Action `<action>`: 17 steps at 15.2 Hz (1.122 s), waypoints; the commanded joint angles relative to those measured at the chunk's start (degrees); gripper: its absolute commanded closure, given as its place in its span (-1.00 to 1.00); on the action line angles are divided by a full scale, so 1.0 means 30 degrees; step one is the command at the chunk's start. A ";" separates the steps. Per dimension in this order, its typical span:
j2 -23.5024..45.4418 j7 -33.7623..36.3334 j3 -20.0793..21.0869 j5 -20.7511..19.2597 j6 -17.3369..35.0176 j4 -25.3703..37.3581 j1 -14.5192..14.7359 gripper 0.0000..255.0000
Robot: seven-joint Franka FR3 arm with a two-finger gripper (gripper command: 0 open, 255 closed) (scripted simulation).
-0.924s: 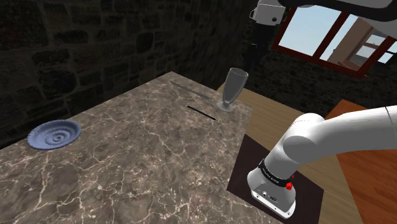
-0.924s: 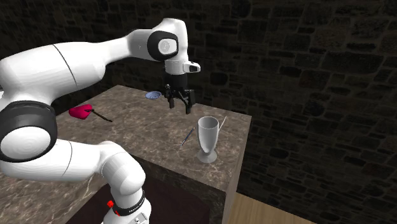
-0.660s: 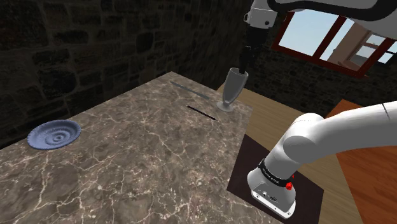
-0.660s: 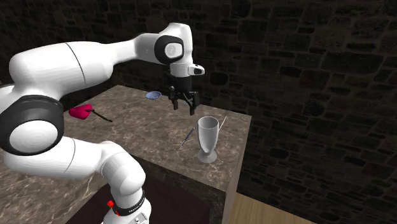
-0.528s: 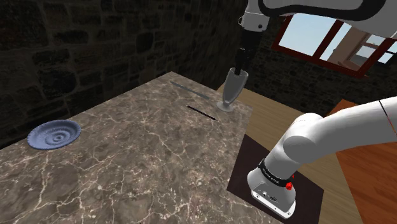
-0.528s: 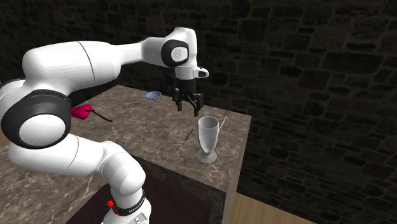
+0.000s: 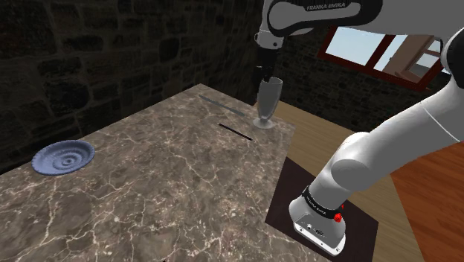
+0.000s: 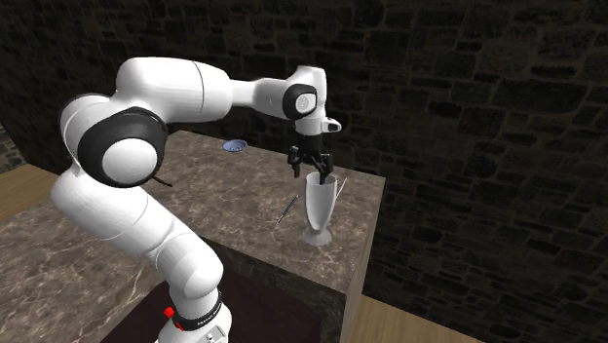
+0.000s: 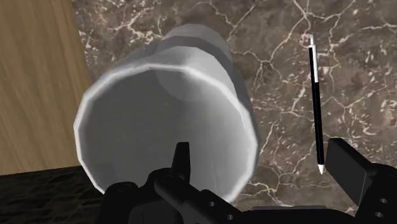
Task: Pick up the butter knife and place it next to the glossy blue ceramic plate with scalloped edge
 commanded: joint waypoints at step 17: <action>1.1044 -0.2612 -0.0215 0.0911 0.4808 0.5921 0.0059 -1.00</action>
